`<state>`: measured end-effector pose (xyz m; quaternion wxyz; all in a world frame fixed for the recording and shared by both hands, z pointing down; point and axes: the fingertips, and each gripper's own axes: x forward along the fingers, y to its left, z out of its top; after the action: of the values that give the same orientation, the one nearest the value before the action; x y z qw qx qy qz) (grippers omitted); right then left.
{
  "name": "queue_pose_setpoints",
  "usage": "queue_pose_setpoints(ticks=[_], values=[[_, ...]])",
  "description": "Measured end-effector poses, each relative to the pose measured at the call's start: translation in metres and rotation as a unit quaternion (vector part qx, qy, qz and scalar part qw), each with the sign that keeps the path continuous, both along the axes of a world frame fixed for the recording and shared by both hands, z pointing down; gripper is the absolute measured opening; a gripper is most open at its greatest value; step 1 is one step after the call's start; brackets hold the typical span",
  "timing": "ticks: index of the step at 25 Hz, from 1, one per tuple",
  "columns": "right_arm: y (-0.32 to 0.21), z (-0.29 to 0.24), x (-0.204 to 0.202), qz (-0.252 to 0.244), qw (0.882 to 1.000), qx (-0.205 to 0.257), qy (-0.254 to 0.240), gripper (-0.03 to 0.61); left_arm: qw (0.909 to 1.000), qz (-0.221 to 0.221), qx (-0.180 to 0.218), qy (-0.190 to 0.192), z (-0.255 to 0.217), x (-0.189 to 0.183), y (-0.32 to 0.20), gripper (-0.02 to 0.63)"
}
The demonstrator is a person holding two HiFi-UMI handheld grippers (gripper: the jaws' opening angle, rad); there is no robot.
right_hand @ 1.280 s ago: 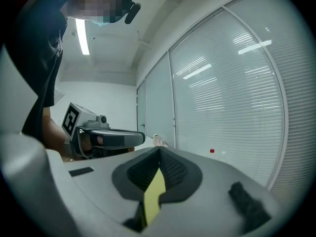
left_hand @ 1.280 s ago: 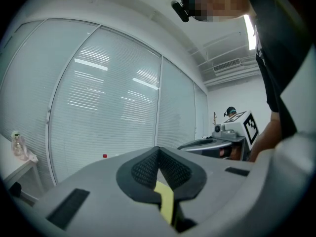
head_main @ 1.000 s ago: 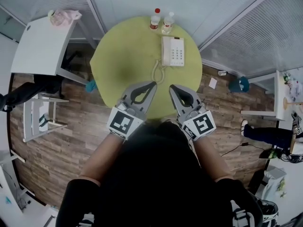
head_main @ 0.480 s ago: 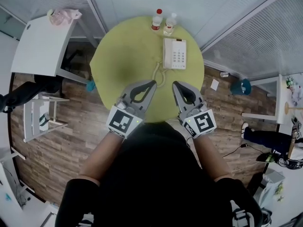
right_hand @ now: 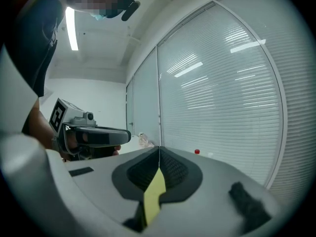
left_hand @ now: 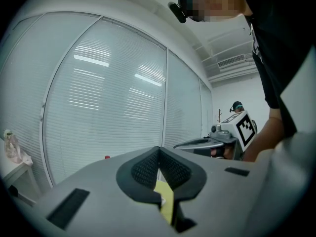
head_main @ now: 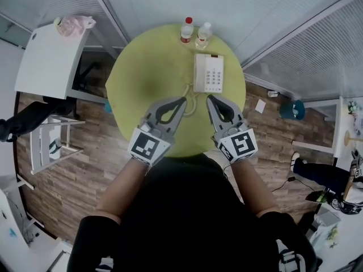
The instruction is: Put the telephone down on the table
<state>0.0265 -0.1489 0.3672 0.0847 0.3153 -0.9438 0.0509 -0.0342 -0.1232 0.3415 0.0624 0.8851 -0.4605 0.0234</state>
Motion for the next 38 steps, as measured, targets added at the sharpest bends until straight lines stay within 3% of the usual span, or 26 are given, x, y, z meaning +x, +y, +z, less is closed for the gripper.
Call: queue_pose_setpoints(ticks=[16, 24, 28, 32, 38], values=[[-0.098, 0.071, 0.017, 0.013, 0.999, -0.029, 0.023, 0.02, 0.9996, -0.023, -0.011, -0.008, 0.05, 0.022, -0.097, 0.012], [-0.121, 0.13, 0.013, 0.033, 0.995, -0.074, 0.055, 0.02, 0.9992, -0.033, -0.021, -0.005, 0.09, 0.024, -0.121, 0.012], [-0.133, 0.161, 0.009, 0.062, 0.991, -0.096, 0.076, 0.02, 0.9994, -0.026, -0.021, -0.004, 0.115, 0.018, -0.134, 0.012], [-0.141, 0.195, 0.004, 0.089, 0.984, -0.122, 0.098, 0.02, 0.9994, -0.013, -0.023, 0.022, 0.138, 0.01, -0.143, 0.012], [-0.154, 0.246, 0.006, 0.145, 0.965, -0.18, 0.125, 0.021, 0.9995, 0.021, -0.016, 0.018, 0.172, 0.005, -0.156, 0.012]])
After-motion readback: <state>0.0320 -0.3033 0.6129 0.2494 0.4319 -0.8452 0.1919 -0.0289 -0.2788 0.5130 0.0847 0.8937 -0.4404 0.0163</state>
